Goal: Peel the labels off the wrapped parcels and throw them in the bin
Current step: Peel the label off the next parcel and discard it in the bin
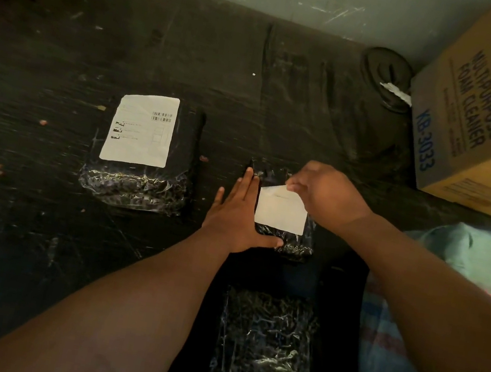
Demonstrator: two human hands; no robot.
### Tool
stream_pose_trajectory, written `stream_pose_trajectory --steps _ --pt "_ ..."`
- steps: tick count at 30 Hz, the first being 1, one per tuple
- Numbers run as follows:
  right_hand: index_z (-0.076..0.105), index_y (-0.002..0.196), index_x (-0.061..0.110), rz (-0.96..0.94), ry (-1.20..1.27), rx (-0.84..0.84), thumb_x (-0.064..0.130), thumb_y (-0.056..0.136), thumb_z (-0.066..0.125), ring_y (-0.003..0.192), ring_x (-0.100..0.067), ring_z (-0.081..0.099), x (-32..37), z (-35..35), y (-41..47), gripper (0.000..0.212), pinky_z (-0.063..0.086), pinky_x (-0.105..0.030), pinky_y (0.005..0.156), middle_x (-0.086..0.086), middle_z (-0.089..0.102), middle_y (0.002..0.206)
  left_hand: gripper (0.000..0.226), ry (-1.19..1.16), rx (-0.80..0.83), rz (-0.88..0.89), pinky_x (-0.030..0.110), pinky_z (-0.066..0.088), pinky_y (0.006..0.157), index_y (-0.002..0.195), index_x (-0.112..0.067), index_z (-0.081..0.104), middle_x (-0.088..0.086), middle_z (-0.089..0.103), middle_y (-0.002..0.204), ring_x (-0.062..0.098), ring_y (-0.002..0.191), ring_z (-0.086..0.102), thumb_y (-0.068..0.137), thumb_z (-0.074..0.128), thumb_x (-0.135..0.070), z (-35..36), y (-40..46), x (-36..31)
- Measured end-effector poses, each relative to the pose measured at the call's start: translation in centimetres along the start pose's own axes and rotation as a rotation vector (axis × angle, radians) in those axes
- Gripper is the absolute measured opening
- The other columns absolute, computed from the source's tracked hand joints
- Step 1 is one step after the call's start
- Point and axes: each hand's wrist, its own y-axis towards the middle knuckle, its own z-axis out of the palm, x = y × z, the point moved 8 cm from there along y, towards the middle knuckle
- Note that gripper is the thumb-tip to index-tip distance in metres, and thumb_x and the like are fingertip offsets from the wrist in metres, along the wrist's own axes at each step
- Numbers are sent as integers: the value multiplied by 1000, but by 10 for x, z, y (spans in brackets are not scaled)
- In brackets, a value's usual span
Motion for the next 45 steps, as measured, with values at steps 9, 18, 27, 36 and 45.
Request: stream_pose_trajectory --steps 9,18,27,36,45 --pt "68 120 18 -19 2 -60 15 98 54 100 -23 61 11 -10 -27 26 50 -33 86 -8 60 117 146 42 8 15 52 -8 125 162 -19 -14 -7 -30 166 14 156 -12 63 69 -87 -2 0 -3" --pt "70 114 21 10 -26 -64 11 95 54 98 -23 61 17 -22 -49 26 52 -37 85 -6 60 116 144 56 6 4 53 -8 124 162 -19 -13 -6 -29 167 16 157 -11 65 68 -87 -3 -2 -4" --pt "71 115 21 -10 -25 -66 10 91 61 97 -26 63 23 -28 -81 28 53 -41 85 -8 60 116 145 69 21 -10 54 -8 125 162 -20 -15 -6 -31 166 18 157 -12 64 67 -89 -2 -2 -4" --pt "71 110 15 56 100 -91 18 97 48 101 -27 57 32 -33 -118 27 47 -34 84 -10 62 112 142 78 39 14 56 -6 125 162 -20 -16 -6 -30 166 19 157 -13 68 70 -82 -1 -1 -5" --pt "74 106 16 -8 -40 -101 7 90 62 91 -25 64 37 -48 -125 22 55 -38 79 -7 63 105 140 64 68 -4 55 -8 124 161 -20 -18 -6 -32 166 19 156 -15 70 72 -79 0 -4 -7"
